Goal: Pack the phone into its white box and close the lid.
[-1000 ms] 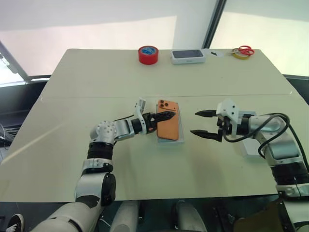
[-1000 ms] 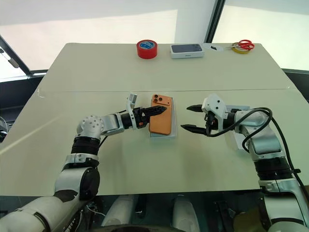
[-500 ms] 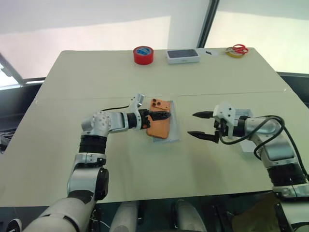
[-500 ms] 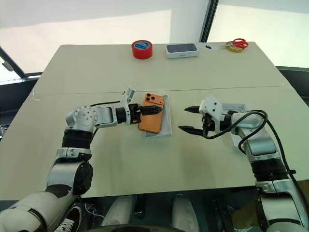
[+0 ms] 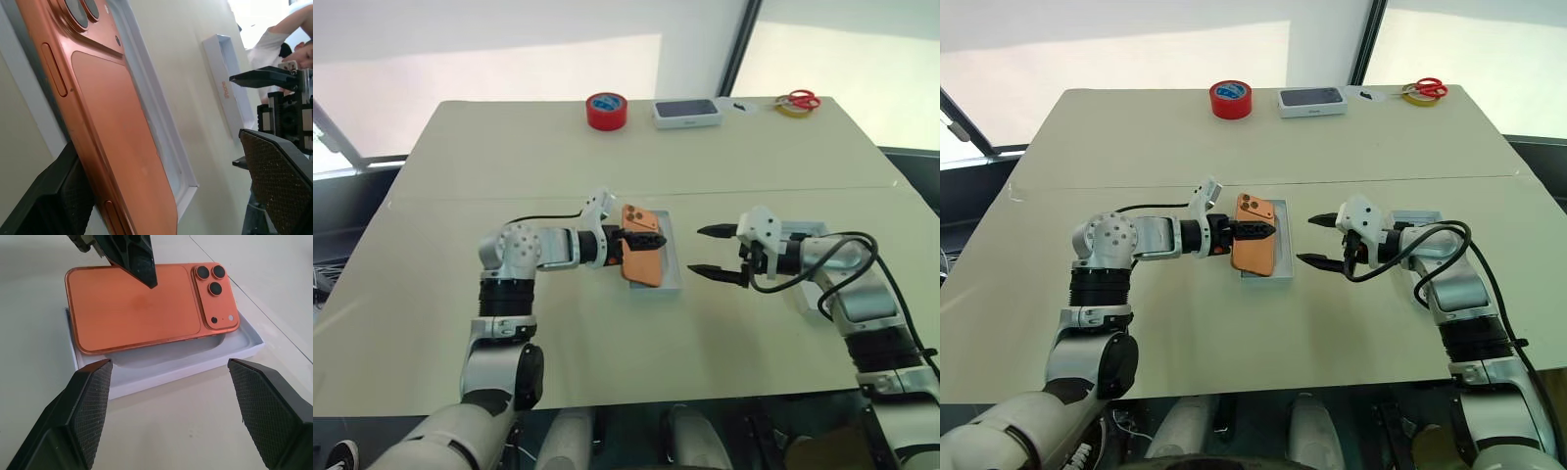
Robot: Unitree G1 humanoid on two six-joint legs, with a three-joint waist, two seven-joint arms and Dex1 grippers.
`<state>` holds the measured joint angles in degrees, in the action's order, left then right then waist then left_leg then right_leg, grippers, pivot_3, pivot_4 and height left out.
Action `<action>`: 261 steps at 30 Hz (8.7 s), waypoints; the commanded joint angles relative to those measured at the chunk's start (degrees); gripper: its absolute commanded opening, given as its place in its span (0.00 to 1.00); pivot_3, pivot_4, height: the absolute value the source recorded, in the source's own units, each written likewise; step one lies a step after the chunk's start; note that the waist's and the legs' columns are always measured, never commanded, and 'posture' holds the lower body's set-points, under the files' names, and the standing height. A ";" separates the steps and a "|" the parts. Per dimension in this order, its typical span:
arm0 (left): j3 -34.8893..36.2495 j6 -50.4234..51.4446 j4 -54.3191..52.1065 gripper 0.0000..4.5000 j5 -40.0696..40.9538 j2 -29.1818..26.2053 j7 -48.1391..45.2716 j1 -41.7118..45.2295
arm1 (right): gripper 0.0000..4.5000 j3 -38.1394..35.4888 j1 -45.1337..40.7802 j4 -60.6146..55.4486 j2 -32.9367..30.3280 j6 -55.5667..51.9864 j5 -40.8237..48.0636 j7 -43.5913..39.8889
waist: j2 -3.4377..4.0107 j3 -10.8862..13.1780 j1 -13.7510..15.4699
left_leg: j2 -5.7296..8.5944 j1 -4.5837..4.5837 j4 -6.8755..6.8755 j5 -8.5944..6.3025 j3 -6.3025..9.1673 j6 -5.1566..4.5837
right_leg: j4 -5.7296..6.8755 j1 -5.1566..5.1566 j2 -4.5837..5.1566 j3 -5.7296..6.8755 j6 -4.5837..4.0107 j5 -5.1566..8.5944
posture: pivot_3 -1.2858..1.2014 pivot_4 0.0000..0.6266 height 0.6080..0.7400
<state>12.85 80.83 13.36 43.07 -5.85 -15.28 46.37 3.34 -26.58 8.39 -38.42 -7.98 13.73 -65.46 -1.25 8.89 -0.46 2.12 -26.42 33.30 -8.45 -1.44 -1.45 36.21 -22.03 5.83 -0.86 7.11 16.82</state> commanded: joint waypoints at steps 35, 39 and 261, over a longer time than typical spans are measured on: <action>-9.82 -15.13 -11.99 0.80 -11.74 -16.55 -10.89 -7.49 | 0.68 -0.94 -3.23 4.00 1.53 3.80 -2.58 4.15 | 0.07 -0.03 -0.37 | -0.01 0.04 0.01 0.06 -0.05 0.09 | 0.09 -0.04 -0.05 -0.07 0.02 -0.01 | 0.52 0.24 0.98; -16.06 -26.31 -8.68 0.34 -18.31 -18.86 -13.92 -9.02 | 0.22 1.35 -4.40 8.99 0.68 7.94 -8.64 7.63 | 0.06 -0.01 0.09 | -0.01 -0.03 -0.07 0.07 -0.07 0.10 | 0.08 -0.22 -0.01 -0.09 -0.03 0.00 | 0.52 0.24 0.98; -31.95 -80.88 28.79 0.00 -40.03 11.12 -41.32 -1.73 | 0.01 -16.58 20.06 -12.22 -7.99 -12.33 4.13 28.89 | 0.86 0.08 1.21 | 0.20 -0.88 2.00 -0.81 -1.01 -1.66 | -0.09 -0.17 0.80 0.29 -0.06 -0.23 | 0.52 0.24 0.98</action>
<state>-18.54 -2.42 44.40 3.09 6.18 -54.32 45.15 -11.13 -6.36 -2.13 -46.35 -21.37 18.25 -36.61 -0.39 8.97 0.74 2.32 -27.30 35.29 -9.26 -2.45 -3.11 36.13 -22.19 6.62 -0.57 7.06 16.58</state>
